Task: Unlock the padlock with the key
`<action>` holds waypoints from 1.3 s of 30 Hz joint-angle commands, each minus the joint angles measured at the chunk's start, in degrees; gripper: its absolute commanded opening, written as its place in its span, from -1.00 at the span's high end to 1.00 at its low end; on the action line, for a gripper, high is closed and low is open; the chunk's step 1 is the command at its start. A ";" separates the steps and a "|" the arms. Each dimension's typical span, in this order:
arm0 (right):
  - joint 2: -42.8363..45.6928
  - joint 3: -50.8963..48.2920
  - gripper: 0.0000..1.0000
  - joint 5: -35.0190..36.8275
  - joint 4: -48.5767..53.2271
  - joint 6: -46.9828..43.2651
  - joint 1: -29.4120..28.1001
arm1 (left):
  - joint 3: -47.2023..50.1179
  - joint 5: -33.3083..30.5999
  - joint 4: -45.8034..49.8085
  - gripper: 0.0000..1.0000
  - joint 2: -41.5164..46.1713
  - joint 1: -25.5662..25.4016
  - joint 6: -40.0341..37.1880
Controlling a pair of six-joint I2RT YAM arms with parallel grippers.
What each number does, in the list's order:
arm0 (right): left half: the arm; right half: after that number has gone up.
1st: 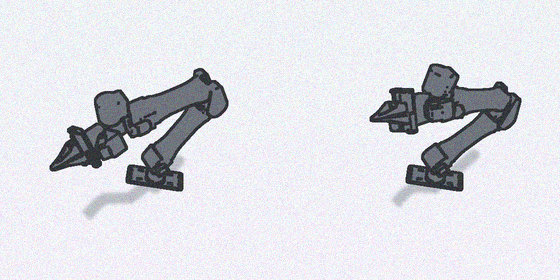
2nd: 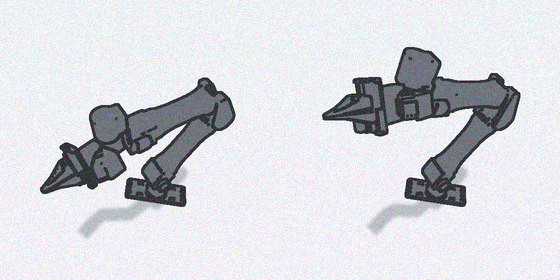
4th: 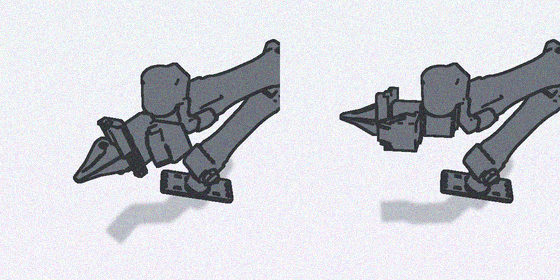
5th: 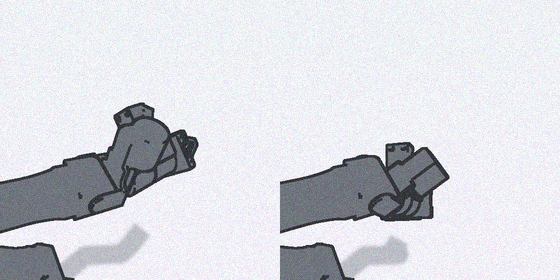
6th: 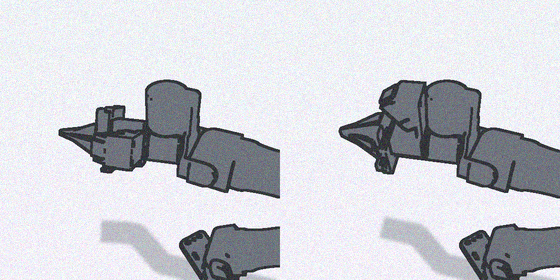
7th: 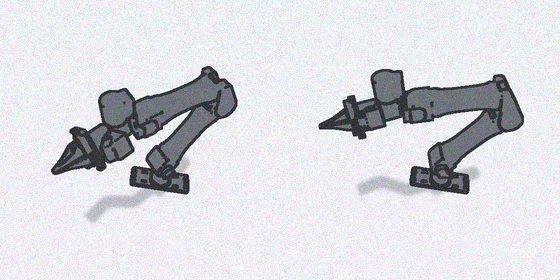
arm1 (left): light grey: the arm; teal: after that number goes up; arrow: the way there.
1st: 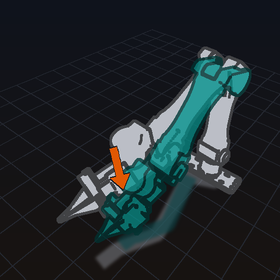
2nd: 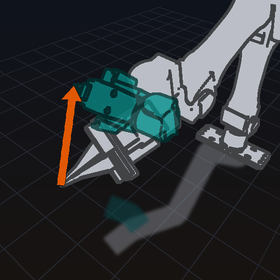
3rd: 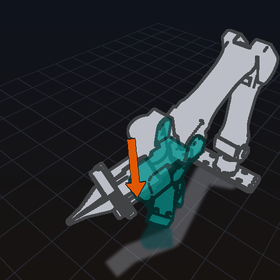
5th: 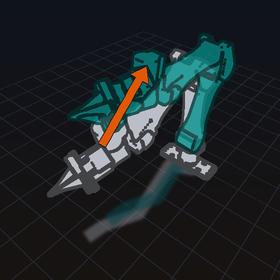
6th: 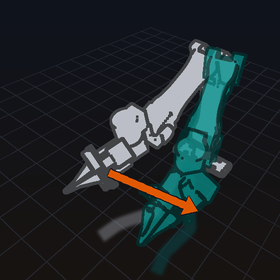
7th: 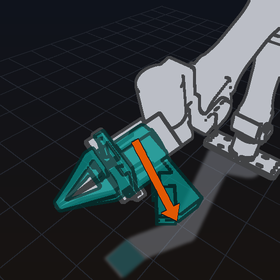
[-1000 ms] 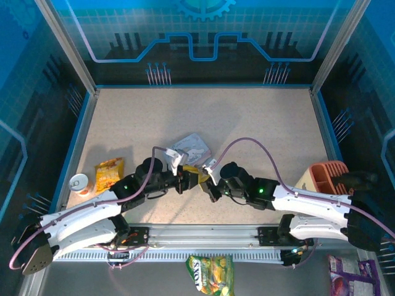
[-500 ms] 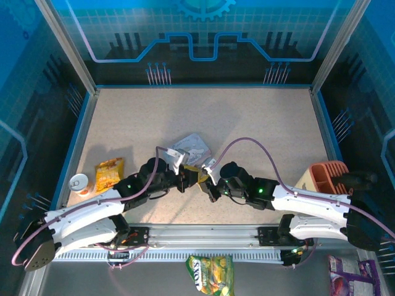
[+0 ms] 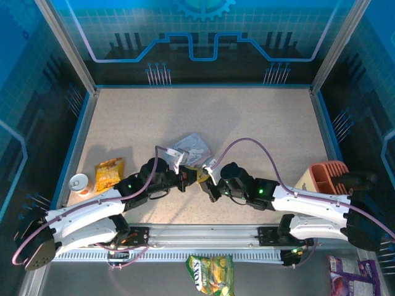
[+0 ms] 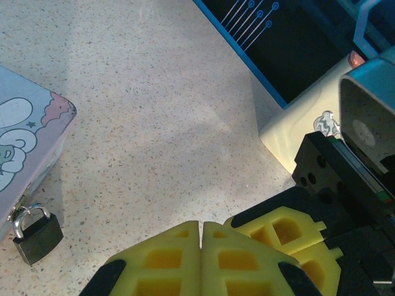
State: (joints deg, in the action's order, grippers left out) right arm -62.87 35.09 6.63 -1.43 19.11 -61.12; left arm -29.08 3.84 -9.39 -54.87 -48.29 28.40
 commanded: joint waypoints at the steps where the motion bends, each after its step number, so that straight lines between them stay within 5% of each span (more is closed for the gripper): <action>1: 2.39 -0.96 0.93 1.06 -2.58 1.38 -0.40 | -0.31 -4.40 0.82 0.99 -0.35 -0.08 4.03; 4: 3.17 -1.51 0.77 1.57 -3.31 2.07 -0.38 | -0.37 -6.61 0.55 0.99 -0.07 -0.05 7.73; 8: 4.61 -2.16 0.30 2.92 -3.69 3.53 -0.28 | -0.19 -11.42 1.95 0.99 0.54 -0.05 12.98; 12: 7.29 -3.56 0.12 3.03 -3.25 6.92 1.06 | -1.09 -15.37 9.81 1.00 0.95 1.41 23.91; 17: 12.21 -9.03 0.09 3.17 -9.72 15.16 2.59 | 0.62 -15.79 12.97 1.00 2.85 1.64 34.78; 27: 4.94 -17.95 0.09 -0.16 -41.23 23.13 1.53 | -0.23 -12.05 11.22 1.00 2.74 1.57 37.67; 39: -5.54 -16.41 0.18 4.50 -51.67 21.56 -2.84 | 0.34 -11.22 13.72 1.00 6.58 0.52 41.20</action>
State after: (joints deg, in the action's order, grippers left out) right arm -66.63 17.32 8.99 -46.76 40.10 -63.37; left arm -28.12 -8.58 2.76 -49.67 -47.42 68.14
